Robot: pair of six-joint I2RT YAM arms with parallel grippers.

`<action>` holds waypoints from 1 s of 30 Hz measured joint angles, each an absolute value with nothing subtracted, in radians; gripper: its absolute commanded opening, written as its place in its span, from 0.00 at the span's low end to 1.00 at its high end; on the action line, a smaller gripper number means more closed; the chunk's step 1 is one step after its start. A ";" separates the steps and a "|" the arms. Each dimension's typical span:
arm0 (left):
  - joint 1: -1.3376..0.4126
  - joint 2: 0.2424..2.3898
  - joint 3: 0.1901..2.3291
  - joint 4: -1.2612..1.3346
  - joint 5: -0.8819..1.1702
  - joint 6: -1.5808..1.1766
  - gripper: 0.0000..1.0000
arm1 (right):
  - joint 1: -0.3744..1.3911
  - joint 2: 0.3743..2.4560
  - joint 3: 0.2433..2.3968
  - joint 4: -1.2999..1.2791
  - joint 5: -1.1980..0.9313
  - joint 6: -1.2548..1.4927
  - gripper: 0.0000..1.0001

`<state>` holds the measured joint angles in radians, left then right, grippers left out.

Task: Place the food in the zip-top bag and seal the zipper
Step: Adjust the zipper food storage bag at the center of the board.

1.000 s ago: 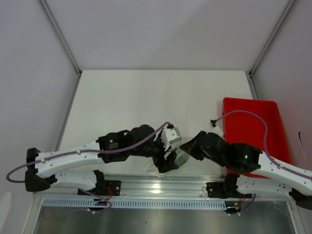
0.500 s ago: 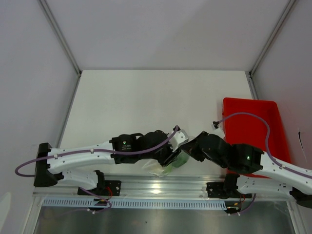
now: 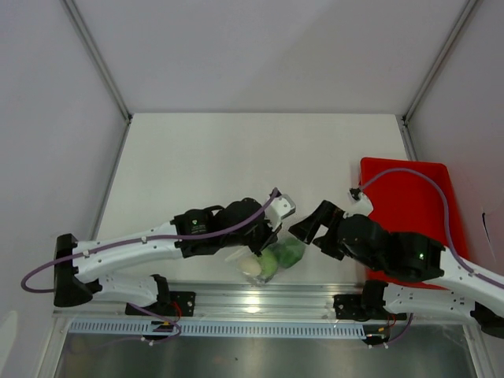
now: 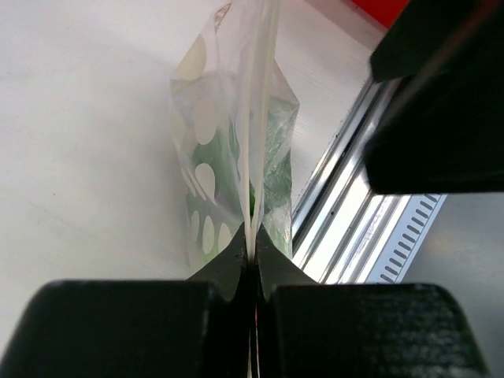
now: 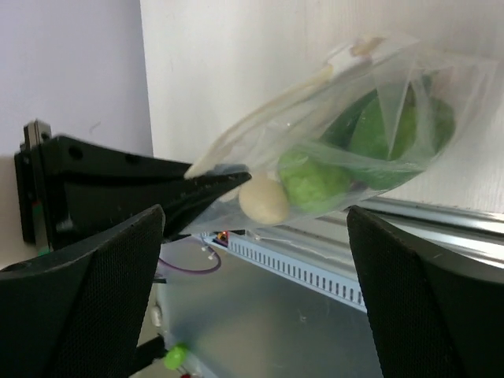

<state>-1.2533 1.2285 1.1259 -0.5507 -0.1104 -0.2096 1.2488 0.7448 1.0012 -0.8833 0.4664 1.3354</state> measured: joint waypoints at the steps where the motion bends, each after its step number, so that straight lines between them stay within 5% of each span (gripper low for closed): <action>1: -1.238 1.221 1.126 -0.553 -0.099 -0.210 0.01 | 1.249 0.745 1.020 -0.894 0.467 1.304 0.99; 10: -1.121 1.114 1.126 -0.596 0.057 -0.210 0.01 | 1.221 0.649 1.003 -0.837 0.460 0.934 0.97; 15: -1.083 1.068 1.142 -0.642 0.164 -0.210 0.01 | 1.164 0.611 0.995 -0.754 0.389 0.701 0.82; 18: -1.063 1.039 1.154 -0.655 0.251 -0.210 0.01 | 1.124 0.611 0.981 -0.684 0.288 0.541 0.74; 30: -0.985 0.950 1.155 -0.652 0.524 -0.212 0.01 | 0.822 0.610 0.862 -0.485 -0.187 0.250 0.70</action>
<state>-0.9848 0.9501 1.1549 -0.6521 0.5243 -0.2115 0.8223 0.6102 0.8616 -0.4847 -0.1867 0.2501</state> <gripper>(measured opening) 0.006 0.711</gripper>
